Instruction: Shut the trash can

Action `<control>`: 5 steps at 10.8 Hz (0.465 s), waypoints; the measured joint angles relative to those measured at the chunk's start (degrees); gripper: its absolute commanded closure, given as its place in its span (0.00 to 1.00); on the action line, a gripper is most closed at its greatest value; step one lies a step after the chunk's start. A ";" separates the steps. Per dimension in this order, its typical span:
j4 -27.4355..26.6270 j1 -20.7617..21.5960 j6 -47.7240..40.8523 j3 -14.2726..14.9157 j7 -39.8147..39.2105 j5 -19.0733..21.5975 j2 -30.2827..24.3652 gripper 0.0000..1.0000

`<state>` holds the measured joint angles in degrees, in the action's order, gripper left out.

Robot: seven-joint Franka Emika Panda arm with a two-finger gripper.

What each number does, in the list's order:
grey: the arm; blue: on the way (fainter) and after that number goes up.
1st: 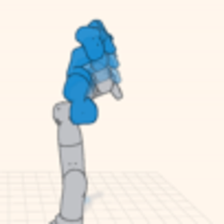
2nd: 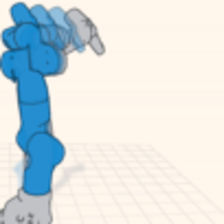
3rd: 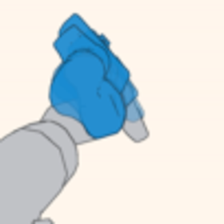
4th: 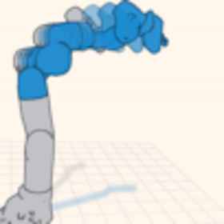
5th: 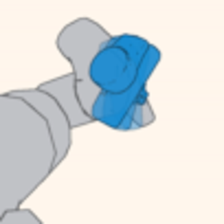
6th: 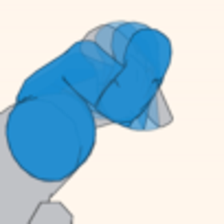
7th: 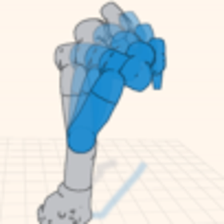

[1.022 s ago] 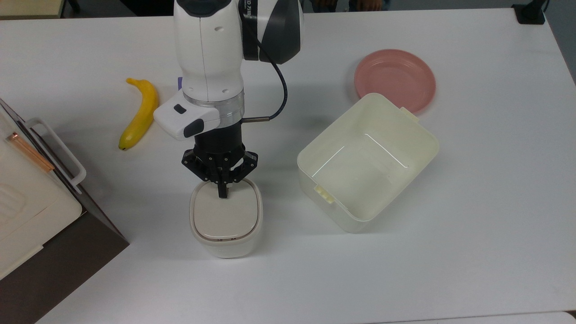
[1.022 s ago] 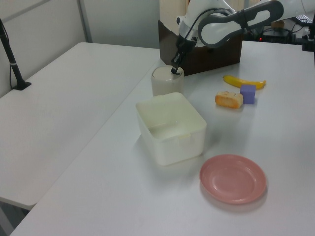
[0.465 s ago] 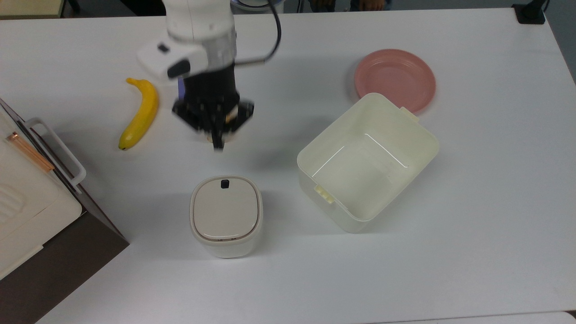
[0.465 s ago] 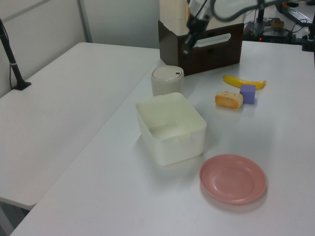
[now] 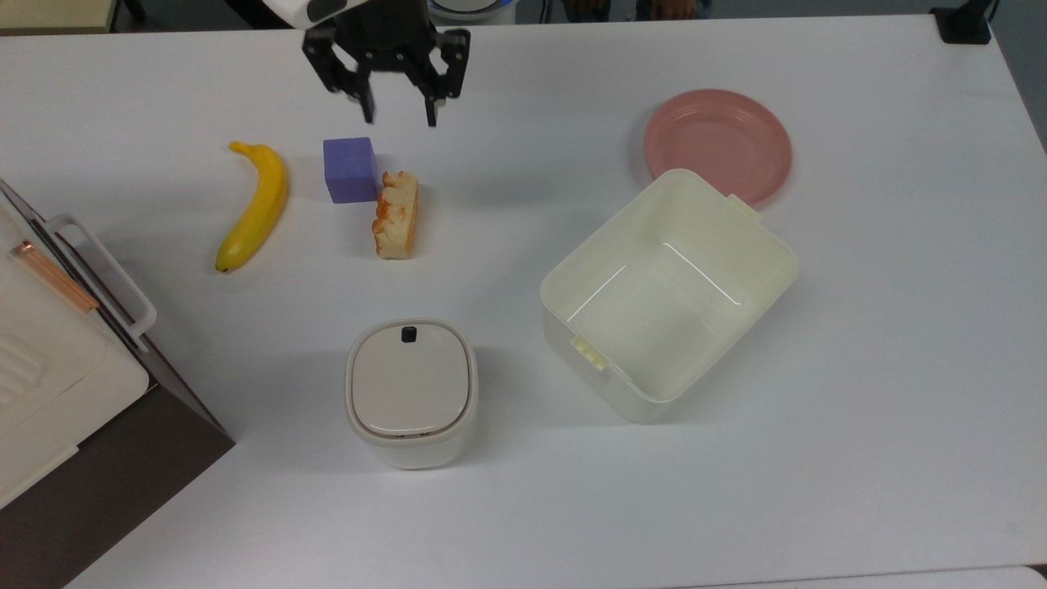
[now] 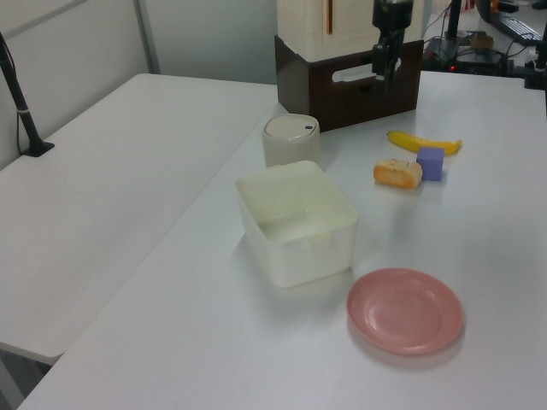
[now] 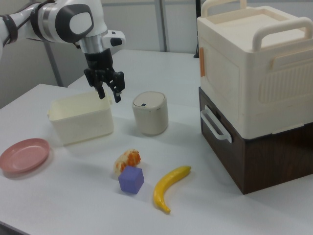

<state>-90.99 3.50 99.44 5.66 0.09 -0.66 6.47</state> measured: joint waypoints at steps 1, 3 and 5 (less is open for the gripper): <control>-0.03 0.08 -1.35 -0.03 0.00 -1.65 -0.24 0.00; -0.03 0.13 -3.27 -0.04 0.00 -2.61 -0.73 0.00; -0.04 0.15 -3.53 -0.04 0.00 -2.62 -0.99 0.00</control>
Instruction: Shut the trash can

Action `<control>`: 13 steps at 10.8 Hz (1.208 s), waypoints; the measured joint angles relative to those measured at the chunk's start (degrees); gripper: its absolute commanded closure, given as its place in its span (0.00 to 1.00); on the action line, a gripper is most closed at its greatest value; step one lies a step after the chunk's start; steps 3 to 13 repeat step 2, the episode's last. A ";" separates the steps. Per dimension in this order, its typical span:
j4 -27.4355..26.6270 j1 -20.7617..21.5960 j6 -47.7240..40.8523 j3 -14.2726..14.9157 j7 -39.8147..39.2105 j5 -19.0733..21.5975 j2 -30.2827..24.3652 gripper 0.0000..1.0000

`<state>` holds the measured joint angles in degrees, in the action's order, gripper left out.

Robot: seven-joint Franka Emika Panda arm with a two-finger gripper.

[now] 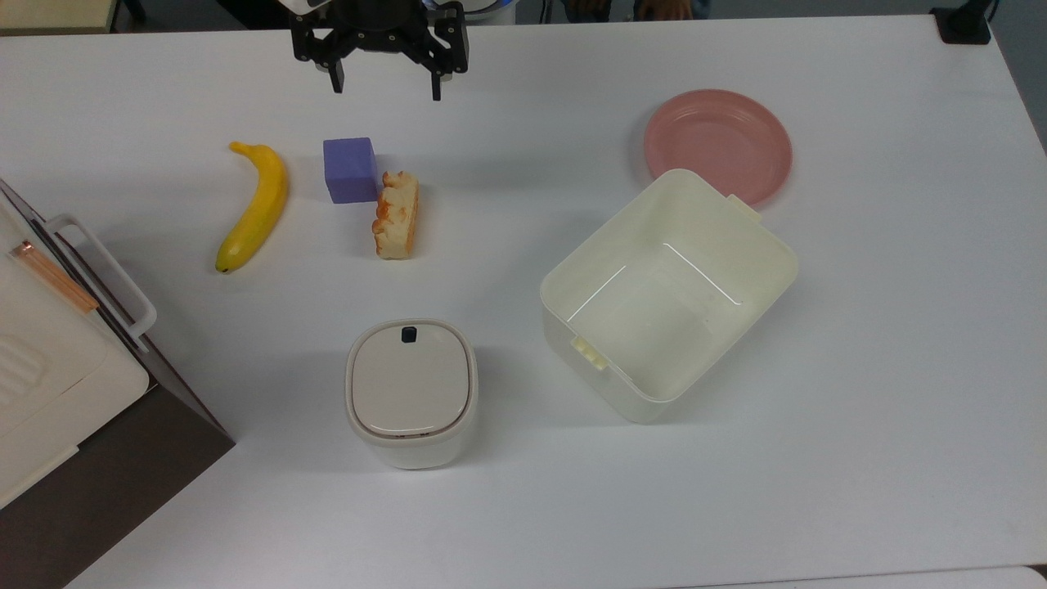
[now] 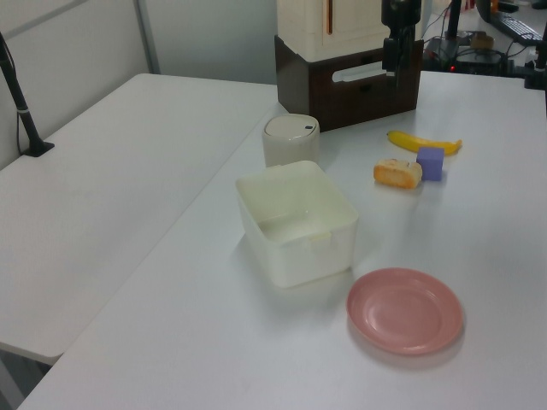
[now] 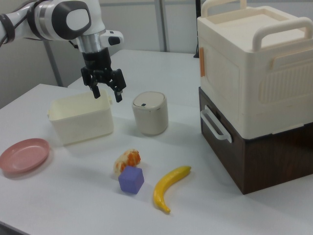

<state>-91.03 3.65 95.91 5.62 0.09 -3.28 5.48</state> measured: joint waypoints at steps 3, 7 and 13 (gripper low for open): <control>-0.01 0.00 -0.02 0.00 0.00 0.00 -0.01 0.00; -0.01 0.00 -0.02 0.00 0.00 0.00 -0.01 0.00; -0.01 0.00 -0.02 0.00 0.00 0.00 -0.01 0.00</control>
